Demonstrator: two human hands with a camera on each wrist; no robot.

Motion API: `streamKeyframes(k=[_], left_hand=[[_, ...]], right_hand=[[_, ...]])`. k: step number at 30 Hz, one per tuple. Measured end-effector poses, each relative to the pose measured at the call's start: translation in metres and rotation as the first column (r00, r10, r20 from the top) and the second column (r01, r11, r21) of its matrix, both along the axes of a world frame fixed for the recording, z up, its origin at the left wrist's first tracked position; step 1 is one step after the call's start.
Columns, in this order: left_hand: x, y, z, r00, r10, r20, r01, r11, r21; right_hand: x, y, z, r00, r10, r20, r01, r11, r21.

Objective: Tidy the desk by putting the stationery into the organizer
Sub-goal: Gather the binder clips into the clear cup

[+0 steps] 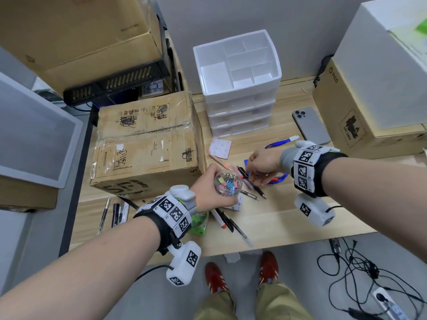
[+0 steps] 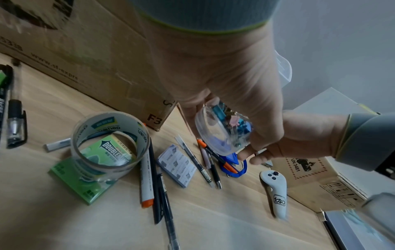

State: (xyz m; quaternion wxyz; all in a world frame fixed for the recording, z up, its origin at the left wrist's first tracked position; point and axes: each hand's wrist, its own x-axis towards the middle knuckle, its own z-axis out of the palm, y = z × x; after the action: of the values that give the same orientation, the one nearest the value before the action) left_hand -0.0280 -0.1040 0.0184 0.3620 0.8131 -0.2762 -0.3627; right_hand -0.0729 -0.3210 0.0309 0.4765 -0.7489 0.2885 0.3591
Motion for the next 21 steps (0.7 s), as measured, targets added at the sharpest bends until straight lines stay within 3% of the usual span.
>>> streamKeyframes(k=[4,11,14,18,21], left_hand=[[-0.004,-0.002,-0.005,1.0,0.009,-0.02,-0.01,1.0,-0.019],[-0.014,-0.001,-0.017,0.999,0.004,-0.042,-0.003,1.0,0.021],[-0.014,-0.002,-0.014,1.0,0.003,-0.023,-0.002,0.999,0.034],[-0.012,-0.01,-0.007,1.0,0.016,-0.022,-0.016,1.0,0.023],[-0.008,-0.015,0.002,0.999,0.036,-0.029,-0.036,0.999,-0.004]], right_hand=[[-0.013,0.019,-0.016,0.99,-0.097,-0.107,0.117,0.972,0.202],[-0.022,0.042,-0.04,0.948,-0.205,-0.242,0.302,0.819,0.487],[-0.022,0.039,-0.042,0.938,-0.17,-0.302,0.324,0.74,0.589],[-0.019,0.03,-0.042,0.918,-0.177,-0.356,0.378,0.664,0.645],[-0.014,0.019,-0.036,0.92,-0.216,-0.327,0.382,0.677,0.629]])
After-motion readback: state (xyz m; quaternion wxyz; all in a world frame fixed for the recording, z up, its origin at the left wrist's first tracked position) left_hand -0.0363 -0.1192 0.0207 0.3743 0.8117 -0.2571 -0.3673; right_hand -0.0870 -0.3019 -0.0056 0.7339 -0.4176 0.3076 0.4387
